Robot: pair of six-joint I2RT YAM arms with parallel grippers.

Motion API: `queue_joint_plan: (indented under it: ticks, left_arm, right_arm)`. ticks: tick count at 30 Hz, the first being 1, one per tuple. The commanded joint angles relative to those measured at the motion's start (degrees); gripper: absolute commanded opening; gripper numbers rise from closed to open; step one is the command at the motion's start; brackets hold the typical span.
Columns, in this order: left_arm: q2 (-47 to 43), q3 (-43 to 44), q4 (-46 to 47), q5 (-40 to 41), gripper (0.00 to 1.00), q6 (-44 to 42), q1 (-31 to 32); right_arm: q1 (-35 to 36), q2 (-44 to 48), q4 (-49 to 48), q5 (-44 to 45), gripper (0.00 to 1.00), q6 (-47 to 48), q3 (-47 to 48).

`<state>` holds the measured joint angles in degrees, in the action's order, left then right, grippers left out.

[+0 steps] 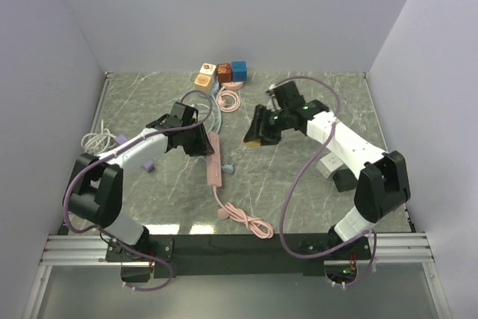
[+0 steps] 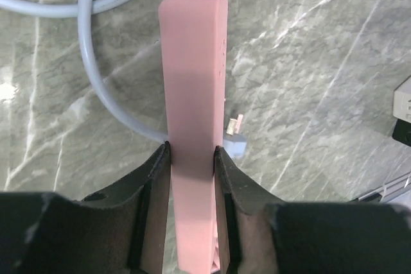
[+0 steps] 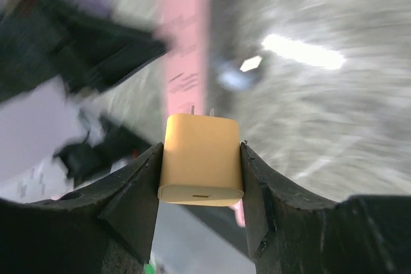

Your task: Pull the plug off the socket

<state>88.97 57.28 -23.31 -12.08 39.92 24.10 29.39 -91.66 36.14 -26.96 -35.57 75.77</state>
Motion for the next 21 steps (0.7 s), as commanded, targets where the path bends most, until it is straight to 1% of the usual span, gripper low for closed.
queue_joint_plan:
  ticks: [1,3,4,5,6,7,10,11,12,13,15,16,17,18,19,21]
  left_arm:
    - [-5.4,4.9,-2.2,2.1,0.0,-0.2,0.1]
    - [-7.8,6.8,-4.2,3.0,0.0,-0.3,-0.7]
    - [-8.9,7.3,-6.4,3.4,0.0,-0.4,-1.2]
    - [-10.0,8.1,-7.6,3.7,0.0,-0.8,-2.3]
    - [-12.0,8.4,-8.9,5.6,0.0,-1.1,-2.9]
    - [-12.8,8.6,-12.3,7.1,0.0,-2.0,-3.7]
    - [-14.2,8.0,-16.3,9.2,0.0,-4.1,-9.8]
    - [-14.4,6.5,-17.0,9.0,0.0,-5.5,-14.3]
    - [-15.1,5.9,-17.1,8.7,0.0,-6.2,-16.3]
    - [-15.4,5.3,-16.9,9.2,0.0,-7.4,-20.0]
    - [-14.8,4.4,-15.9,11.0,0.0,-8.4,-22.8]
    - [-14.2,4.5,-15.6,11.9,0.0,-9.2,-23.8]
    - [-13.5,5.1,-15.2,11.9,0.0,-9.4,-26.4]
    - [-11.6,5.6,-14.6,11.9,0.0,-9.7,-27.3]
    - [-10.5,6.4,-14.3,13.6,0.0,-9.9,-28.0]
    - [-7.3,8.2,-13.2,14.6,0.0,-10.5,-29.9]
  right_arm:
    - [-8.5,3.1,4.1,10.9,0.0,0.2,-0.2]
    - [-12.1,3.3,6.1,16.7,0.0,1.8,-1.3]
    - [-16.1,3.3,6.6,19.2,0.0,2.2,-1.8]
    - [-17.9,3.2,6.9,21.0,0.0,2.6,-2.3]
    - [-19.8,2.6,7.4,24.2,0.0,3.3,-3.3]
    - [-22.8,2.3,7.5,26.1,0.0,3.5,-3.8]
    - [-27.0,1.0,6.8,30.7,0.0,2.8,-5.8]
    - [-29.1,0.6,6.6,31.3,0.0,2.3,-6.2]
    - [-30.8,-0.3,6.2,31.5,0.0,0.9,-6.4]
    - [-31.9,-0.9,6.1,33.0,0.0,0.0,-6.2]
    - [-33.8,-2.9,5.4,34.3,0.0,-2.0,-5.7]
    - [-34.1,-3.8,5.5,36.3,0.0,-2.5,-5.1]
    - [-34.5,-4.8,6.0,37.1,0.0,-2.8,-4.5]
    - [-35.1,-6.5,6.7,37.9,0.0,-2.8,-3.4]
    - [-35.3,-7.1,7.0,38.9,0.0,-3.1,-3.1]
    - [-36.2,-7.7,6.4,39.9,0.0,-3.6,-3.8]
